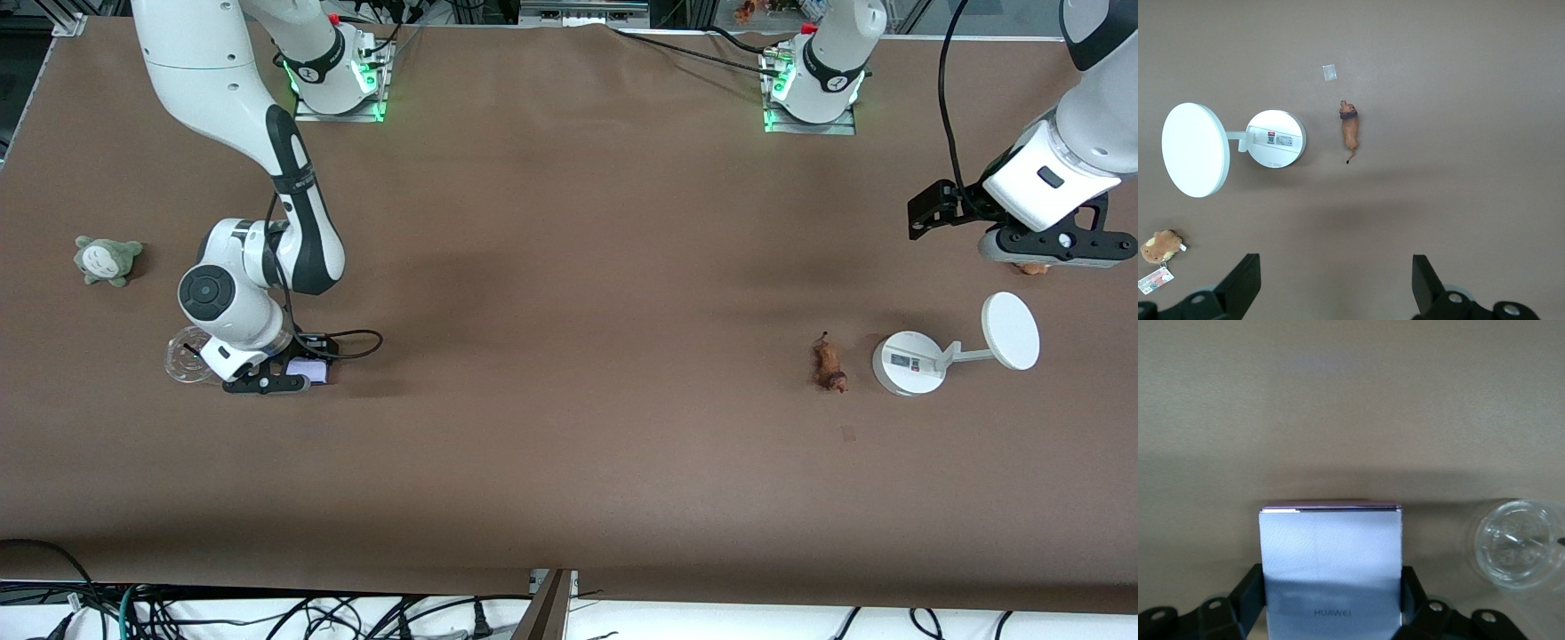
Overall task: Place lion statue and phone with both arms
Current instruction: 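Lower the phone beside the glass cup and open the right gripper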
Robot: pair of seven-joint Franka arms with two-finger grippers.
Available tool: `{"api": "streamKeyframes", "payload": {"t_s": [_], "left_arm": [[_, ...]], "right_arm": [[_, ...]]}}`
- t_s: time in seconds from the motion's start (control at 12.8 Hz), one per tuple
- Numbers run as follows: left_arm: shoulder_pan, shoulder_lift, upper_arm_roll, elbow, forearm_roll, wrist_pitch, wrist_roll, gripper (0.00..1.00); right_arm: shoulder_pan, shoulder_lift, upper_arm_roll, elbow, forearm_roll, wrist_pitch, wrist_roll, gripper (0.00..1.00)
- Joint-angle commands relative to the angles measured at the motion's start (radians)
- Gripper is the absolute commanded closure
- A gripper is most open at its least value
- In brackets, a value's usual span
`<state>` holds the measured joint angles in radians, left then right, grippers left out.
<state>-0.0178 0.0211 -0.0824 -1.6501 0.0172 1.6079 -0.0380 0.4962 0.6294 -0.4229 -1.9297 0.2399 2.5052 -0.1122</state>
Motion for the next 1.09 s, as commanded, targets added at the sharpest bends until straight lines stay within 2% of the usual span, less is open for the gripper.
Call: {"api": "streamKeyframes", "payload": {"t_s": [0.0,0.08,0.23,0.31,0.63,1.02], "left_arm": [[-0.004,0.006,0.001,0.027,-0.003,-0.025,0.001,0.00],[-0.004,0.006,0.001,0.027,-0.003,-0.023,0.001,0.00],[-0.004,0.006,0.000,0.027,-0.003,-0.025,0.001,0.00],[-0.004,0.006,0.000,0.027,-0.003,-0.023,0.001,0.00],[-0.004,0.006,0.000,0.027,-0.003,-0.026,0.001,0.00],[-0.004,0.006,0.000,0.027,-0.003,-0.025,0.001,0.00]], "right_arm": [[-0.015,0.013,0.013,0.002,0.033,0.033,-0.044,1.00],[-0.015,0.015,0.013,0.002,0.033,0.037,-0.044,0.96],[-0.015,0.015,0.013,0.003,0.033,0.037,-0.044,0.17],[-0.013,0.015,0.013,0.003,0.035,0.035,-0.043,0.01],[-0.002,-0.005,0.013,0.008,0.033,0.003,-0.046,0.00],[0.002,-0.186,0.003,0.093,0.022,-0.410,-0.024,0.00]]}}
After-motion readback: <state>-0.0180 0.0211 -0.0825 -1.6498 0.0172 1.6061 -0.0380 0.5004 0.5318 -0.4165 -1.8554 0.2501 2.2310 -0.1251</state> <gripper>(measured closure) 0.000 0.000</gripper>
